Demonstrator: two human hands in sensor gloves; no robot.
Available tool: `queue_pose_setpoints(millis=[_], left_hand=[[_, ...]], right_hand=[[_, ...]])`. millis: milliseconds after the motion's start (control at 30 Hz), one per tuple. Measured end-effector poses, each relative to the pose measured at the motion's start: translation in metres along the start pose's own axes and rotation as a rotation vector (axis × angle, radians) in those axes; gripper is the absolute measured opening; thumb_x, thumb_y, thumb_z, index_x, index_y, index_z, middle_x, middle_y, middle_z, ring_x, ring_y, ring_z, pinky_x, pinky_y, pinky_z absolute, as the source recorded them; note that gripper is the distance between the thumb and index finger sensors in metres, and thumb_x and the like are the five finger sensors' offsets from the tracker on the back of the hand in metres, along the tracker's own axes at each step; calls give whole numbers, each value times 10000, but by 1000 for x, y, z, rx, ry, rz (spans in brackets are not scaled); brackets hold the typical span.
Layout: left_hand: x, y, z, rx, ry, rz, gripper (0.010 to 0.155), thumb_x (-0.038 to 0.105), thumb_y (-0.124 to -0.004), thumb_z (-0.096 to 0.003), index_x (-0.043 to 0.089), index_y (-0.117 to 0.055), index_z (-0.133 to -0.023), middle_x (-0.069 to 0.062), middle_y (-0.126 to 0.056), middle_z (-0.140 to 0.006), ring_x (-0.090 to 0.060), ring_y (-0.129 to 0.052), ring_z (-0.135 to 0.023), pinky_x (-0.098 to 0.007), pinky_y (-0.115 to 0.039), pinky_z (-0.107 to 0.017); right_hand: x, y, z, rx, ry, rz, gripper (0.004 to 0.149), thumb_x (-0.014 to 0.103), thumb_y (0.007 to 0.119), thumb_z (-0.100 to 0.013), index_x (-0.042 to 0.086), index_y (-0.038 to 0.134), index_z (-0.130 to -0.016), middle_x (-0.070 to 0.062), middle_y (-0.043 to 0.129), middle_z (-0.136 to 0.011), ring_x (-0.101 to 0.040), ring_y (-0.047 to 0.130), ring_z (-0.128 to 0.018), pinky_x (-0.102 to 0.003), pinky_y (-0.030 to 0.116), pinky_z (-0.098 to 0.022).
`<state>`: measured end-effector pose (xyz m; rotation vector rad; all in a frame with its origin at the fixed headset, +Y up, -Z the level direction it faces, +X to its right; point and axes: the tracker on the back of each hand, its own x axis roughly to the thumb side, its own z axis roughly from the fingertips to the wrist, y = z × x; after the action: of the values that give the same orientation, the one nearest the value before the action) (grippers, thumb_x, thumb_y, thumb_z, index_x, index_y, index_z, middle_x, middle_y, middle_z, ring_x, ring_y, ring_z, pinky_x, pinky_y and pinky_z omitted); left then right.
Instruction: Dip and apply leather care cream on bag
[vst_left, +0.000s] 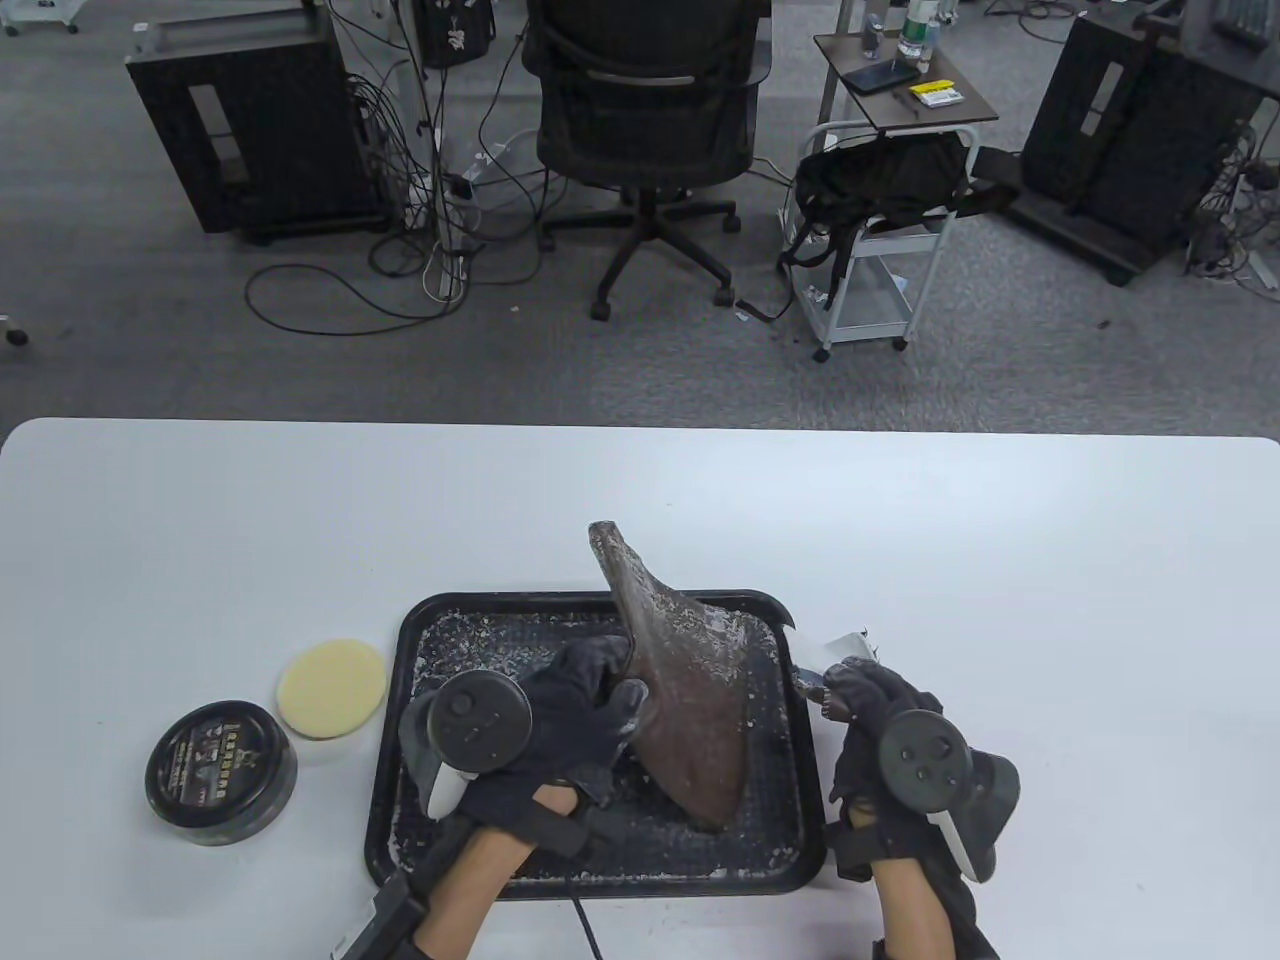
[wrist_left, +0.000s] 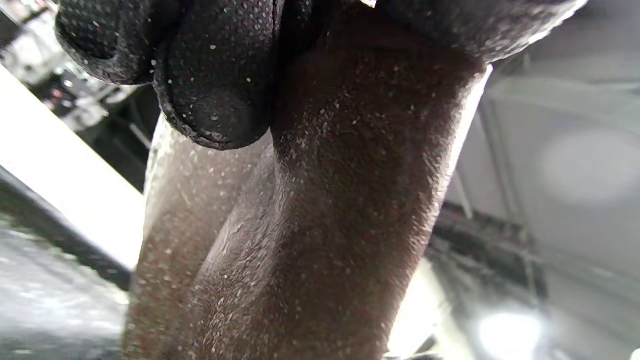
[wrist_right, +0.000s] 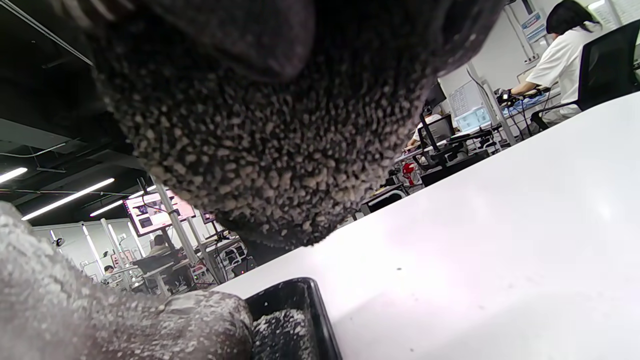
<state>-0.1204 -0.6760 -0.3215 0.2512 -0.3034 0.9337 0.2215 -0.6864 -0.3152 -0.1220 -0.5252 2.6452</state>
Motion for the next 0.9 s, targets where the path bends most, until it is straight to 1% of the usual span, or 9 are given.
queue_pose_setpoints(millis=[233, 333, 367, 467, 533, 600, 633, 700, 900], left_hand=[[-33, 16, 16, -40, 208, -136, 501, 447, -835, -412, 164, -742, -814, -61, -853, -808, -232, -1024, -491, -449, -855, -425], [-47, 20, 20, -118, 300, -225, 501, 451, -836, -410, 166, -741, -811, -59, -855, -805, -221, -1028, -491, -439, -860, -422], [-51, 21, 22, -161, 345, -261, 500, 450, -838, -410, 168, -740, -810, -60, -854, -806, -221, -1027, -494, -438, -859, -423], [-63, 22, 29, -231, 454, -330, 499, 462, -829, -407, 170, -736, -802, -55, -853, -800, -211, -1029, -492, -429, -868, -411], [-73, 22, 33, -236, 504, -336, 499, 455, -829, -403, 162, -738, -796, -69, -854, -792, -215, -1030, -480, -428, -871, -396], [-82, 20, 36, -312, 589, -355, 499, 462, -816, -408, 166, -724, -799, -73, -840, -797, -206, -1025, -480, -419, -870, -396], [-86, 18, 38, -331, 616, -361, 498, 458, -816, -407, 164, -721, -798, -80, -835, -797, -208, -1023, -476, -420, -868, -393], [-91, 15, 39, -382, 659, -391, 497, 458, -816, -409, 162, -722, -796, -91, -836, -791, -206, -1023, -461, -418, -868, -381], [-100, 5, 41, -476, 738, -545, 520, 475, -810, -403, 147, -731, -799, -104, -844, -777, -197, -1027, -427, -415, -871, -363]], right_hand=[[1, 1, 0, 4, -4, -2, 443, 156, 783, -383, 315, 927, -771, 48, 921, -900, -265, 906, -859, -568, 680, -655], [1, 1, 0, 3, -5, -4, 443, 157, 783, -383, 314, 928, -771, 48, 922, -899, -265, 905, -860, -568, 681, -655], [1, 2, 0, 5, -6, -3, 442, 156, 783, -383, 312, 929, -770, 48, 921, -900, -265, 907, -858, -569, 680, -655], [2, 2, 0, 10, -6, 0, 443, 157, 783, -383, 313, 929, -770, 47, 923, -899, -265, 907, -858, -569, 684, -651], [2, 3, 1, 12, -5, 2, 442, 157, 784, -382, 314, 930, -769, 48, 924, -898, -266, 907, -857, -568, 683, -653], [1, 2, 1, 13, -3, 1, 443, 156, 784, -382, 313, 929, -770, 46, 923, -899, -266, 906, -858, -568, 683, -653], [1, 2, 1, 13, -2, 1, 442, 156, 783, -383, 312, 929, -770, 46, 924, -898, -266, 908, -857, -568, 684, -652], [1, 2, 1, 13, -2, 1, 442, 157, 784, -382, 315, 929, -769, 48, 923, -898, -267, 906, -859, -568, 683, -654], [3, 4, 1, 22, -12, 4, 443, 157, 783, -383, 312, 928, -771, 44, 923, -899, -267, 908, -856, -567, 685, -653]])
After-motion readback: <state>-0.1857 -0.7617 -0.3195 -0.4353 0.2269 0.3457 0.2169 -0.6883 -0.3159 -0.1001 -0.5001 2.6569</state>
